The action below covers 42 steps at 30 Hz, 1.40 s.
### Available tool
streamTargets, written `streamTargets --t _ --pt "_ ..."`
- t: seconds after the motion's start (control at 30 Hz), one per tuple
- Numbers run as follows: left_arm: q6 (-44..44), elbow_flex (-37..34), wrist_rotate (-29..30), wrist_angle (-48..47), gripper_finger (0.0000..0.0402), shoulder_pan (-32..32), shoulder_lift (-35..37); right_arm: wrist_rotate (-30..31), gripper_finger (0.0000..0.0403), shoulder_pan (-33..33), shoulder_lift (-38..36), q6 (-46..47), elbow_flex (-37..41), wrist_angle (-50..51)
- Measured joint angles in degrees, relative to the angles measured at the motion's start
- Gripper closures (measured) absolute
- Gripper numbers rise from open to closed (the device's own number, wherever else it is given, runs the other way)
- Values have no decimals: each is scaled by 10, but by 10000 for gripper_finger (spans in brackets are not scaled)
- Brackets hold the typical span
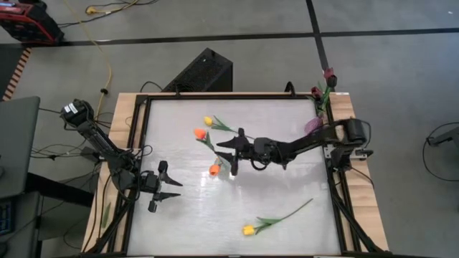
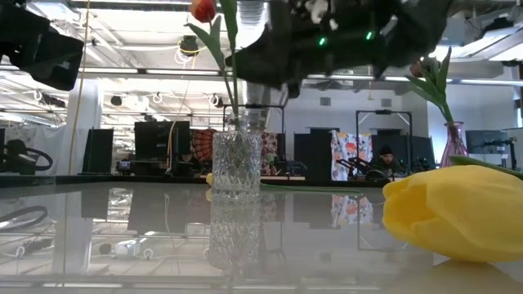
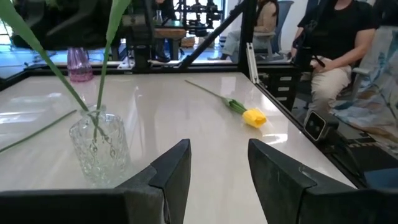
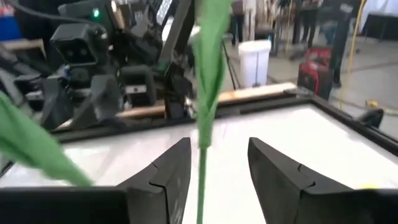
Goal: Sort flowers into vase by color
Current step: Put the top yellow flower into the transparent vase
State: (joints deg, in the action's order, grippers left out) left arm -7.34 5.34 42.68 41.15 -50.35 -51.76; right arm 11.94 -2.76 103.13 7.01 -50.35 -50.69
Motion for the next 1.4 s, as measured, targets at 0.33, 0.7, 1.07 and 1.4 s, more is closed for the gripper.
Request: streamTargets --t 0.33,0.7,1.07,1.4 --pt "0 0 1 -12 252 0 0 0 218 0 -167 21 0 328" --pt "-24 0 12 -26 252 0 0 -41 219 33 -187 171 0 575" --pt "-36 0 77 -47 252 0 0 -60 219 96 -125 215 0 600" --pt "-37 0 77 -47 253 0 0 -98 219 188 7 134 -60 561"
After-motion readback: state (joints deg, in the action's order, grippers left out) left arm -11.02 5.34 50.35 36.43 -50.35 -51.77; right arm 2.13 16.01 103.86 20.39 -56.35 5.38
